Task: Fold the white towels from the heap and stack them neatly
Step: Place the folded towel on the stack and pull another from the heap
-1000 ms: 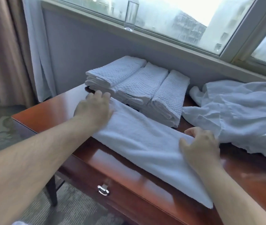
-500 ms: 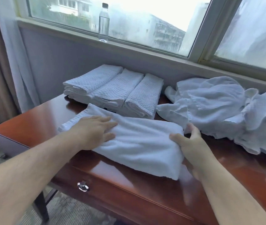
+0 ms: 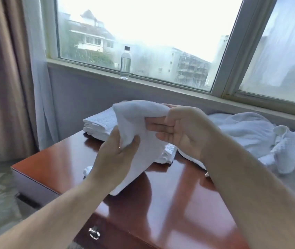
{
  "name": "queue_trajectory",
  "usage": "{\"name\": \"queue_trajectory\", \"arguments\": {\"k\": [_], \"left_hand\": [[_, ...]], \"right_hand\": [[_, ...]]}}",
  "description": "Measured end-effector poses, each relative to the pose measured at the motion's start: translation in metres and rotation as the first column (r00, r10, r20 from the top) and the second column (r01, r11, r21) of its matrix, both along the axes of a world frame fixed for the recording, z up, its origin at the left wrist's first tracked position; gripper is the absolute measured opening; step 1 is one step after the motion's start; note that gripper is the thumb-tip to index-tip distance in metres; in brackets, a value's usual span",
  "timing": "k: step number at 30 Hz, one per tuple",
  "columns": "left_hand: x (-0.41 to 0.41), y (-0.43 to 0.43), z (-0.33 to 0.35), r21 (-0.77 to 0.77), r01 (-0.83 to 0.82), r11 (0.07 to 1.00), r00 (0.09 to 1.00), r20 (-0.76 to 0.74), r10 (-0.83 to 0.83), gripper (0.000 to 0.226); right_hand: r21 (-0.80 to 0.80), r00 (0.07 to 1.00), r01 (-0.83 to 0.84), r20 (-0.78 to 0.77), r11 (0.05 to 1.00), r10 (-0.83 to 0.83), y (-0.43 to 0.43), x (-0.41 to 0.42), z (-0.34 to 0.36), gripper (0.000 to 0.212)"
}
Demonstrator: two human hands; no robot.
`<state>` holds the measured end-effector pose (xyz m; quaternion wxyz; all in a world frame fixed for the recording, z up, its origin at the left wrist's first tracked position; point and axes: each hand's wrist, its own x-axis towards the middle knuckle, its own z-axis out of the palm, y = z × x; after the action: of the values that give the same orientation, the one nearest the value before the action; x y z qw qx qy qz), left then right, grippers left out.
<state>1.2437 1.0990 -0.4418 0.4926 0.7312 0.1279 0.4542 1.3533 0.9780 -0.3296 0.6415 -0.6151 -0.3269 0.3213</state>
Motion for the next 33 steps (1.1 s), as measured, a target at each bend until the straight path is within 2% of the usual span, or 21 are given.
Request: {"name": "queue_trajectory", "arguments": {"k": [2,3,4,5,6,7,8,9,10,11,12,13,14,16,18,21,23,25,27,29,33], "left_hand": [[0.004,0.018,0.02,-0.105,0.018,0.994,0.996,0.084,-0.009,0.02],[0.005,0.027,0.033,-0.091,0.034,0.995,0.993,0.113,-0.024,0.021],[0.007,0.034,0.046,-0.057,0.051,0.997,0.99,0.134,-0.043,0.02],[0.009,0.04,0.058,-0.021,0.067,0.998,0.986,0.152,-0.063,0.017],[0.01,0.046,0.068,0.011,0.082,0.997,0.983,0.164,-0.083,0.014],[0.011,0.051,0.077,0.042,0.096,0.994,0.981,0.168,-0.102,0.012],[0.012,0.055,0.085,0.069,0.107,0.992,0.979,0.165,-0.117,0.013],[0.013,0.058,0.091,0.084,0.112,0.99,0.978,0.168,-0.125,0.013],[0.012,0.06,0.097,0.087,0.102,0.991,0.977,0.177,-0.116,0.012],[0.011,0.062,0.102,0.077,0.083,0.994,0.976,0.196,-0.097,0.011],[0.011,0.065,0.106,0.059,0.06,0.996,0.974,0.217,-0.071,0.011],[0.009,0.068,0.109,0.032,0.043,0.999,0.971,0.235,-0.049,0.011],[0.008,0.072,0.11,0.01,0.03,1.0,0.972,0.235,-0.031,0.01],[0.003,0.082,0.111,0.048,-0.061,0.997,0.985,0.164,0.053,0.016],[-0.002,0.095,0.112,0.164,-0.191,0.968,0.981,0.079,0.18,0.023],[-0.006,0.117,0.12,0.27,-0.298,0.916,0.954,0.036,0.299,0.03],[-0.003,0.133,0.127,0.238,-0.296,0.925,0.955,0.042,0.295,0.032],[0.005,0.148,0.134,0.171,-0.284,0.944,0.959,0.047,0.28,0.03],[0.016,0.161,0.137,0.137,-0.287,0.948,0.958,0.014,0.288,0.028],[0.026,0.176,0.136,0.097,-0.275,0.957,0.96,-0.034,0.279,0.029],[0.04,0.208,0.125,0.058,-0.242,0.969,0.964,-0.103,0.247,0.03]], "right_hand": [[-0.043,0.963,0.02,0.269,0.999,-0.008,0.007,0.0,0.017,0.024],[-0.082,0.873,0.105,0.484,0.991,-0.053,0.01,0.004,0.023,0.022],[-0.11,0.701,0.245,0.706,0.963,-0.098,0.013,0.01,0.027,0.023],[-0.099,0.48,0.402,0.869,0.911,-0.118,0.016,0.017,0.03,0.024],[-0.044,0.282,0.519,0.952,0.854,-0.122,0.019,0.024,0.032,0.025],[0.009,0.173,0.569,0.976,0.822,-0.131,0.022,0.03,0.031,0.027],[0.032,0.171,0.566,0.973,0.824,-0.156,0.025,0.036,0.028,0.028],[0.034,0.271,0.521,0.941,0.853,-0.202,0.027,0.04,0.024,0.03],[0.033,0.458,0.436,0.852,0.899,-0.254,0.028,0.044,0.021,0.034],[0.047,0.675,0.312,0.692,0.949,-0.256,0.03,0.045,0.016,0.04],[0.085,0.84,0.17,0.509,0.982,-0.189,0.032,0.045,0.008,0.047],[0.126,0.926,0.064,0.362,0.99,-0.106,0.036,0.044,-0.001,0.049],[0.164,0.964,0.014,0.258,0.986,-0.057,0.041,0.042,-0.008,0.048],[0.302,0.996,0.001,0.082,0.953,-0.027,0.055,0.037,-0.015,0.045],[0.412,0.997,0.076,-0.031,0.908,-0.069,0.069,0.032,-0.009,0.038],[0.446,0.973,0.206,0.002,0.871,-0.231,0.093,0.028,0.014,0.031],[0.441,0.963,0.229,0.026,0.867,-0.268,0.11,0.03,0.026,0.032],[0.396,0.983,0.16,0.022,0.904,-0.184,0.125,0.033,0.034,0.034],[0.351,0.996,0.071,0.027,0.934,-0.085,0.142,0.037,0.033,0.026],[0.331,0.996,0.06,0.049,0.942,-0.08,0.159,0.044,0.027,0.02],[0.285,0.992,0.103,0.047,0.953,-0.121,0.189,0.067,0.01,0.026]]}}
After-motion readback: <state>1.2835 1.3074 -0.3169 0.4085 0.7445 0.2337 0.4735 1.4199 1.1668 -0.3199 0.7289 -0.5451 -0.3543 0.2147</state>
